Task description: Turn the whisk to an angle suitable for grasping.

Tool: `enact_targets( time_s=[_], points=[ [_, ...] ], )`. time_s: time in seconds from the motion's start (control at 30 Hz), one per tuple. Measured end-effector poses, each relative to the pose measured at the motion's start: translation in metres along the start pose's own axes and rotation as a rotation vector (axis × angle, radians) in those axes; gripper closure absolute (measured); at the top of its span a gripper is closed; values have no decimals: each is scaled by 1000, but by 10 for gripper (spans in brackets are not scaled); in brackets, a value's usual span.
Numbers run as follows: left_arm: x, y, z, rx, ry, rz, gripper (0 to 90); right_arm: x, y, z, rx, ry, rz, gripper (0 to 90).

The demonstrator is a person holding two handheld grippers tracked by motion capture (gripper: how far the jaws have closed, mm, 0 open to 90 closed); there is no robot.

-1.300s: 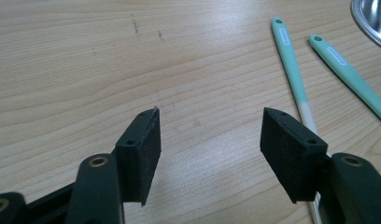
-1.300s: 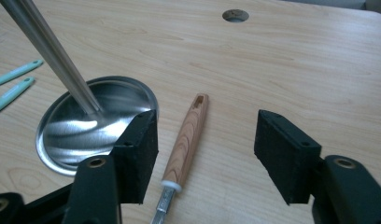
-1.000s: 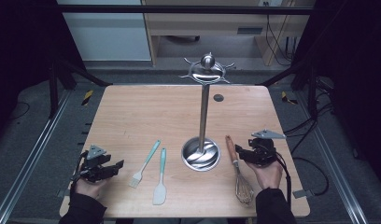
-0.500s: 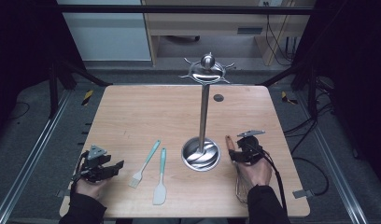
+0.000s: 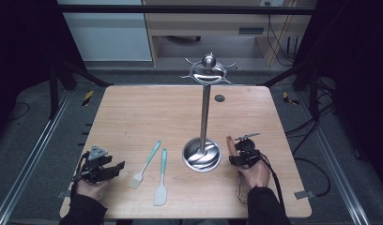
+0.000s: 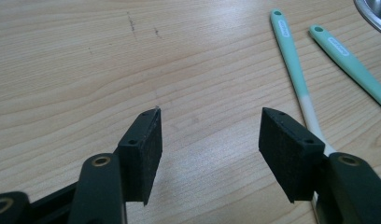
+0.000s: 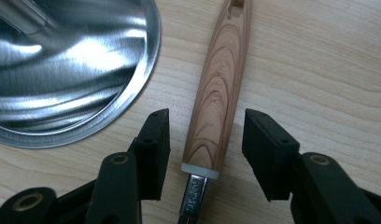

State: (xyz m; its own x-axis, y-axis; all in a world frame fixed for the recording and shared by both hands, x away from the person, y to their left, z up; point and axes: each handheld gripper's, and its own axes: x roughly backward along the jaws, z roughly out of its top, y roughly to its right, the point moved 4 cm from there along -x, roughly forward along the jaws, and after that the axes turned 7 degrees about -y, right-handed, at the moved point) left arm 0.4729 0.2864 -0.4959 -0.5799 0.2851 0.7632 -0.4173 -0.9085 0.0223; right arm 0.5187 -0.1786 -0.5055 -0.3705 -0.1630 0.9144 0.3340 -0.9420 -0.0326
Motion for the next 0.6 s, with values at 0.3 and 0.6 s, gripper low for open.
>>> enact_targets(
  time_s=[0.3,0.6],
  points=[
    [0,0,0,2,-2,-3,393,-6,0,-2,-6,-59,-5,633],
    [1,0,0,4,-1,-6,395,-2,11,-5,10,-106,-23,687]
  ],
)
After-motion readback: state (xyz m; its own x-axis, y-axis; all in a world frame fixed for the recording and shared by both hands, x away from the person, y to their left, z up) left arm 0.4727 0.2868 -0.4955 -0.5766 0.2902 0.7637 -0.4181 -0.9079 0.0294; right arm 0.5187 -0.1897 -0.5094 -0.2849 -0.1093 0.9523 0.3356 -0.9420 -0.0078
